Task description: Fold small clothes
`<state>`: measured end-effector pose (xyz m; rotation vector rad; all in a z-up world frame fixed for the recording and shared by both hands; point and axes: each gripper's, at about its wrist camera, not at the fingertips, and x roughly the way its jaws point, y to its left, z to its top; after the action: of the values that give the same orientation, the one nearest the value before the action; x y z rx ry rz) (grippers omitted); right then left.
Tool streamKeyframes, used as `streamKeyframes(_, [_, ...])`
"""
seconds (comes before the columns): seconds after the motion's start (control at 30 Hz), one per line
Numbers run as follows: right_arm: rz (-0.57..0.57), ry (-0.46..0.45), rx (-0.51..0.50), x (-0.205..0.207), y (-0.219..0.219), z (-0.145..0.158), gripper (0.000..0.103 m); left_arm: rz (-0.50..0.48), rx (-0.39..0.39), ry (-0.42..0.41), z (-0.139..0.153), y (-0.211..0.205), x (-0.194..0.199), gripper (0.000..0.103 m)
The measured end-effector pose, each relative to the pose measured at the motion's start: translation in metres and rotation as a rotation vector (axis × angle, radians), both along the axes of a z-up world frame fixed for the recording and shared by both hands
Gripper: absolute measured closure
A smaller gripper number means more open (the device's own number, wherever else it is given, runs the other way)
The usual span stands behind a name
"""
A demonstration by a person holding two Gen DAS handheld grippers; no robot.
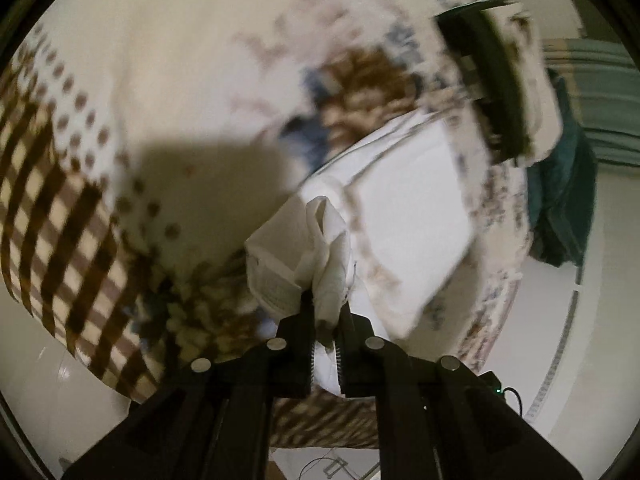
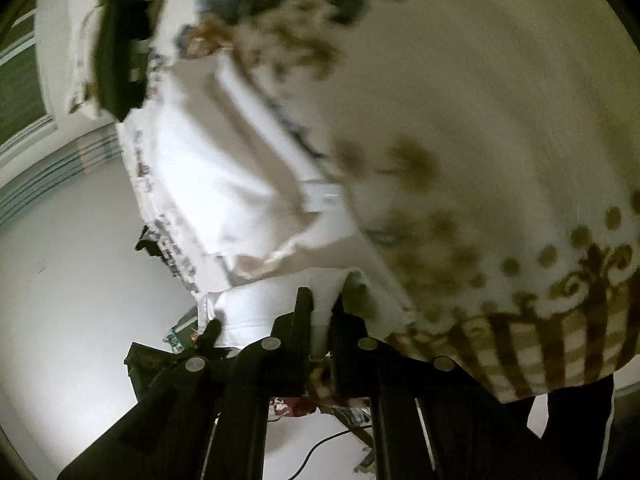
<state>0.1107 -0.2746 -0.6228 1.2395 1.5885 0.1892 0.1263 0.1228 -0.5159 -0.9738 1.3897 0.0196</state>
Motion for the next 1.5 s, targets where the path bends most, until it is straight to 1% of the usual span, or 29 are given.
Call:
streamKeyframes(0.17, [-0.021, -0.081, 0.022, 0.036, 0.0, 0.04, 0.096, 0.007, -0.026, -0.079, 0.03, 0.003, 0.033, 0.097])
streamKeyframes(0.27, [-0.049, -0.137, 0.023, 0.075, -0.002, 0.059, 0.096, 0.015, -0.062, -0.113, 0.028, 0.002, 0.065, 0.097])
streamKeyframes(0.33, [-0.068, -0.171, 0.005, 0.104, -0.004, 0.066, 0.096, 0.008, -0.075, -0.132, 0.02, 0.002, 0.092, 0.095])
streamKeyframes(0.4, [-0.093, -0.187, 0.001, 0.141, -0.007, 0.065, 0.096, -0.013, -0.107, -0.141, 0.004, -0.003, 0.127, 0.088])
streamKeyframes(0.43, [-0.098, -0.195, -0.003, 0.154, -0.009, 0.064, 0.095, -0.026, -0.102, -0.141, -0.002, -0.005, 0.14, 0.081])
streamKeyframes(0.47, [-0.094, -0.205, -0.005, 0.172, -0.01, 0.061, 0.095, -0.046, -0.095, -0.152, -0.011, -0.008, 0.159, 0.067])
streamKeyframes(0.5, [-0.092, -0.213, -0.015, 0.188, -0.011, 0.06, 0.092, -0.066, -0.088, -0.163, -0.015, -0.01, 0.172, 0.061])
streamKeyframes(0.53, [-0.102, -0.224, -0.021, 0.204, -0.014, 0.058, 0.091, -0.076, -0.079, -0.168, -0.018, -0.011, 0.182, 0.056])
streamKeyframes(0.57, [-0.105, -0.229, -0.016, 0.22, -0.016, 0.055, 0.09, -0.083, -0.081, -0.182, -0.022, -0.01, 0.196, 0.055])
streamKeyframes(0.6, [-0.102, -0.23, -0.002, 0.232, -0.017, 0.052, 0.075, -0.086, -0.086, -0.193, -0.021, -0.009, 0.202, 0.055])
streamKeyframes(0.63, [-0.105, -0.231, 0.005, 0.24, -0.019, 0.051, 0.056, -0.085, -0.079, -0.203, -0.021, -0.007, 0.209, 0.053])
streamKeyframes(0.67, [-0.118, -0.247, -0.008, 0.246, -0.022, 0.054, 0.052, -0.09, -0.068, -0.216, -0.02, -0.005, 0.215, 0.052])
streamKeyframes(0.7, [-0.126, -0.269, -0.031, 0.248, -0.025, 0.059, 0.051, -0.097, -0.062, -0.224, -0.018, -0.002, 0.217, 0.052])
streamKeyframes(0.77, [-0.093, -0.301, -0.082, 0.248, -0.028, 0.069, 0.051, -0.115, -0.031, -0.246, -0.012, 0.002, 0.216, 0.052])
streamKeyframes(0.83, [-0.044, -0.29, -0.136, 0.238, -0.027, 0.07, 0.051, -0.136, 0.009, -0.249, -0.007, 0.005, 0.207, 0.052])
streamKeyframes(0.9, [0.023, -0.278, -0.204, 0.223, -0.023, 0.067, 0.051, -0.175, 0.04, -0.24, -0.01, 0.004, 0.198, 0.051])
streamKeyframes(0.93, [0.059, -0.257, -0.235, 0.215, -0.02, 0.061, 0.051, -0.198, 0.044, -0.225, -0.015, 0.001, 0.196, 0.047])
streamKeyframes(1.0, [0.09, -0.208, -0.259, 0.202, -0.018, 0.043, 0.051, -0.247, 0.031, -0.181, -0.037, -0.006, 0.198, 0.047])
streamKeyframes(1.03, [0.076, -0.176, -0.24, 0.197, -0.02, 0.029, 0.051, -0.267, 0.026, -0.165, -0.046, -0.009, 0.201, 0.047])
streamKeyframes(1.1, [-0.006, -0.131, -0.167, 0.191, -0.027, 0.003, 0.051, -0.318, 0.003, -0.146, -0.065, -0.02, 0.21, 0.047])
streamKeyframes(1.13, [-0.064, -0.129, -0.113, 0.191, -0.033, -0.01, 0.051, -0.332, -0.003, -0.153, -0.069, -0.024, 0.213, 0.049])
streamKeyframes(1.17, [-0.099, -0.124, -0.085, 0.192, -0.035, -0.019, 0.051, -0.343, -0.003, -0.17, -0.07, -0.028, 0.215, 0.051])
streamKeyframes(1.2, [-0.14, -0.126, -0.046, 0.194, -0.037, -0.028, 0.051, -0.352, 0.019, -0.209, -0.066, -0.031, 0.216, 0.062])
streamKeyframes(1.23, [-0.174, -0.137, -0.011, 0.195, -0.039, -0.033, 0.057, -0.366, 0.044, -0.25, -0.06, -0.033, 0.216, 0.091])
streamKeyframes(1.27, [-0.22, -0.161, 0.024, 0.196, -0.04, -0.035, 0.069, -0.374, 0.067, -0.279, -0.054, -0.033, 0.216, 0.095])
streamKeyframes(1.3, [-0.232, -0.192, 0.038, 0.199, -0.04, -0.031, 0.097, -0.368, 0.075, -0.3, -0.049, -0.031, 0.214, 0.097])
streamKeyframes(1.37, [-0.193, -0.258, -0.012, 0.21, -0.034, -0.012, 0.098, -0.342, 0.085, -0.344, -0.038, -0.022, 0.212, 0.098])
streamKeyframes(1.47, [-0.159, -0.331, -0.127, 0.228, -0.032, 0.016, 0.099, -0.302, 0.106, -0.354, -0.035, -0.002, 0.215, 0.099])
streamKeyframes(1.5, [-0.133, -0.341, -0.196, 0.236, -0.03, 0.024, 0.099, -0.289, 0.121, -0.342, -0.038, 0.005, 0.218, 0.099])
